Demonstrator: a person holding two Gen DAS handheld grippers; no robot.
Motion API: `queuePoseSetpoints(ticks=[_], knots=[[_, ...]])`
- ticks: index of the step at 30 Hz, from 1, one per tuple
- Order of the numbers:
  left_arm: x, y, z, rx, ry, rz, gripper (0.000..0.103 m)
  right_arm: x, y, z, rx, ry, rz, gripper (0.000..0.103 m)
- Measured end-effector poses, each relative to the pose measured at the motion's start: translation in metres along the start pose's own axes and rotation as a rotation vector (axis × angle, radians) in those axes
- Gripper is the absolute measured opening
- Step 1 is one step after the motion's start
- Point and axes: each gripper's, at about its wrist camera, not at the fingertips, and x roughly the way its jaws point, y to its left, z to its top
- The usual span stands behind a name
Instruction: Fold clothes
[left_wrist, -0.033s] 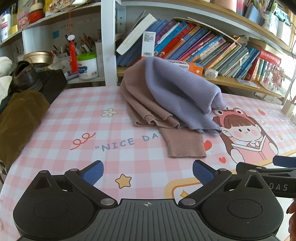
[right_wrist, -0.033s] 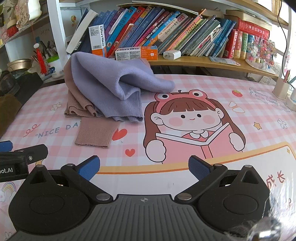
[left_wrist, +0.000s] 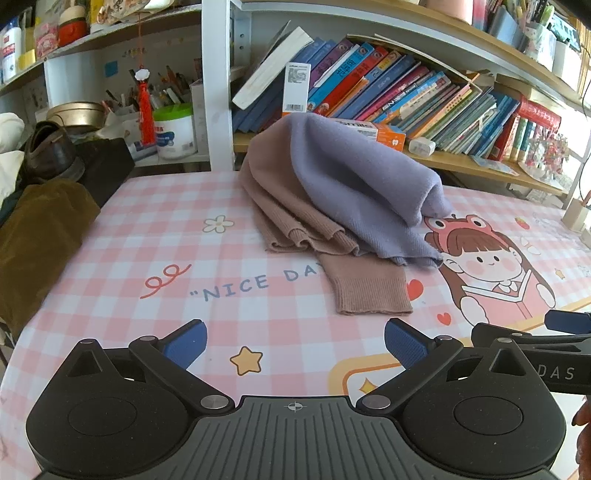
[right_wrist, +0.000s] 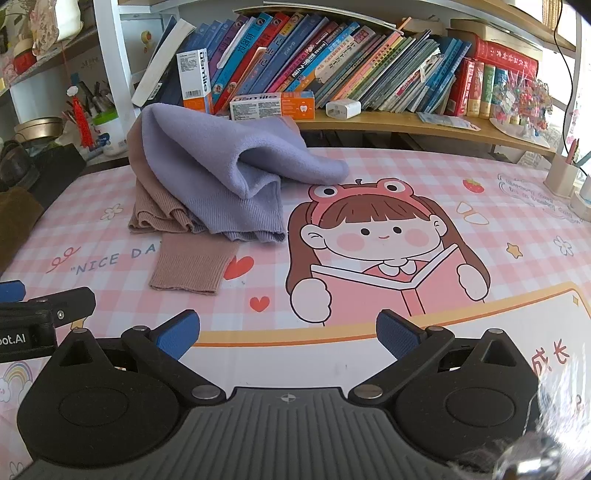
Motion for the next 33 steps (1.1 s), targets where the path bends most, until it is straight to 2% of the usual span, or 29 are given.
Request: queuePoseSetpoints(ticks=[33], knots=[[-0.0003, -0.0004, -0.0018, 0.007, 0.01, 0.0, 0.103, -0.001, 0.0, -0.0017, 0.001, 0.007, -0.002, 0.103]])
